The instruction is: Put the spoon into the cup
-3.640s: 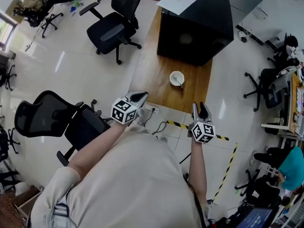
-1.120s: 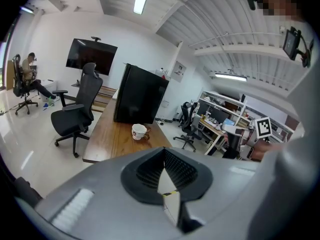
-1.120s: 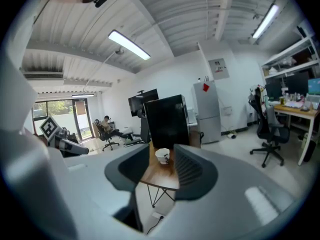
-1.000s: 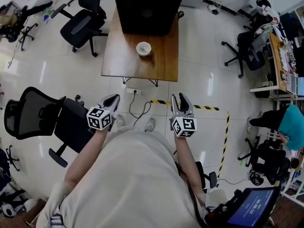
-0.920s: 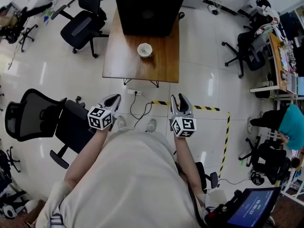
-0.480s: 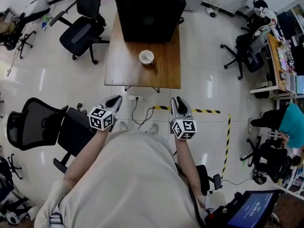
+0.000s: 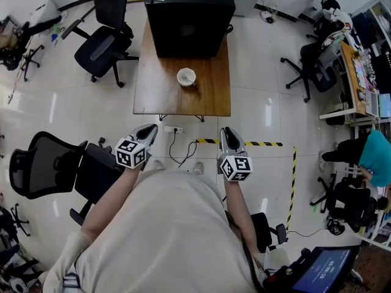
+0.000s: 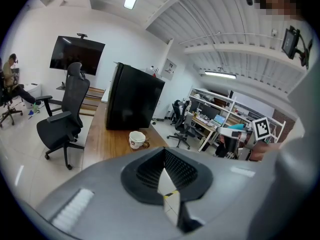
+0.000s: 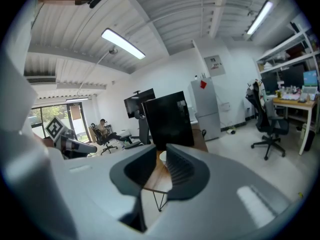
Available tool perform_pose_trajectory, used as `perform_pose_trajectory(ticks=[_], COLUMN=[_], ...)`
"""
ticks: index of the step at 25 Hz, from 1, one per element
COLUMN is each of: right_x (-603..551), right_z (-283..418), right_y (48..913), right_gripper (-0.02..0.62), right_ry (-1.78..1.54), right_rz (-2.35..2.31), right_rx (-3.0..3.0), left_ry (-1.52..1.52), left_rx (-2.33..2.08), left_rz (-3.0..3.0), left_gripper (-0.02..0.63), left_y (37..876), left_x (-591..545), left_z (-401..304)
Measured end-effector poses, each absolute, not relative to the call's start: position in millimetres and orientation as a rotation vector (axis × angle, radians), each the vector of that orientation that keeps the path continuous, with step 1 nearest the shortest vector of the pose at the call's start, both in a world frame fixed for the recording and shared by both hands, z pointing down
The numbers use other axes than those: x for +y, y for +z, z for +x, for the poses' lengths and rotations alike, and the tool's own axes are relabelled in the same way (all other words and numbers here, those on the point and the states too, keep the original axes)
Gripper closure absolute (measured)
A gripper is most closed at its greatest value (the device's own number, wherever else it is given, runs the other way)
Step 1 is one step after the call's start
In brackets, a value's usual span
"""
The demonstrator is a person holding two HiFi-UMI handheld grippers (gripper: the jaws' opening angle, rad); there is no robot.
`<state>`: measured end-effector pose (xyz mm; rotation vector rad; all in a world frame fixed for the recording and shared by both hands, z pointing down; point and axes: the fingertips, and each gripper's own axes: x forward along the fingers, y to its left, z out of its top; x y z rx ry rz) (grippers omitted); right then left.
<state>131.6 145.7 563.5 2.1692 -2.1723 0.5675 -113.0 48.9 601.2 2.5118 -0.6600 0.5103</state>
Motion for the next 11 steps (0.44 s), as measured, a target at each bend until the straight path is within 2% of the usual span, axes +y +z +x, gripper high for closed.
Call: perform_pose_trajectory(ticks=[11], right_x=[177], right_z=[147], right_y=[573], right_gripper=[0.541], right_ry=[0.605], right_rz=[2.188], right_rx=[-2.133], left_ry=[0.524], left_rx=[-0.624], left_rz=[2.51], left_gripper=[0.603], left_y=[603], left_x=[79], left_z=[-95])
